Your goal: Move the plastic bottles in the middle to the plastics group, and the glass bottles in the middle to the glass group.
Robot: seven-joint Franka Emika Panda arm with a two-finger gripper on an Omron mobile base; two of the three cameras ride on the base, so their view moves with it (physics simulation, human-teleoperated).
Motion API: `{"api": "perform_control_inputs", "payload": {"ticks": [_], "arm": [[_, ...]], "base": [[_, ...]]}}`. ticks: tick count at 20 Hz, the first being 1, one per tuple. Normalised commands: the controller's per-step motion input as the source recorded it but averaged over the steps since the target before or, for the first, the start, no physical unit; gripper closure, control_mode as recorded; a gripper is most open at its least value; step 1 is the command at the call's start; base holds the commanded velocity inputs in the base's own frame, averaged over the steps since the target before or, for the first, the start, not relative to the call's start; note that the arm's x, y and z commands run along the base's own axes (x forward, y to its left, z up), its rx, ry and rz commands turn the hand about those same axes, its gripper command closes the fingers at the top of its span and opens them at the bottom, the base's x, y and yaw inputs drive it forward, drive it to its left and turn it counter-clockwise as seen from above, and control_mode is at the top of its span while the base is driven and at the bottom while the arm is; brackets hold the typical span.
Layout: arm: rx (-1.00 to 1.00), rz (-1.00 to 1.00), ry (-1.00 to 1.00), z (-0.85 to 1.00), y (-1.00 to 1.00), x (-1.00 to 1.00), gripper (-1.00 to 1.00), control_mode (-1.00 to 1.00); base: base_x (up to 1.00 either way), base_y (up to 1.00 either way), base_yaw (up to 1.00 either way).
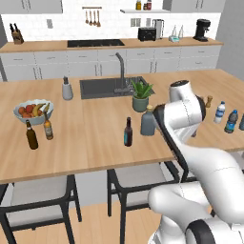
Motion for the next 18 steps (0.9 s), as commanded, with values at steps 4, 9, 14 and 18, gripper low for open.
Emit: {"api": "perform_control_inputs", "payload": {"ticks": [4,9,14,18], "arm": [[0.01,-0.03,0.00,-0.08,0.96,0.10,-1.00,-1.00],[0.10,-0.18,0.00,0.01,0.94,0.50,-1.00,-1.00],[0.14,-0.28,-0.03,0.12,0.99,0.69,-1.00,-1.00],[0.15,-0.28,-0.01,0.06,0.93,0.67,-1.00,-1.00]], "base": [[0.00,0.00,0.00],[0.00,0.00,0.00],[0.00,0.00,0.00],[0.00,0.00,0.00]]}}
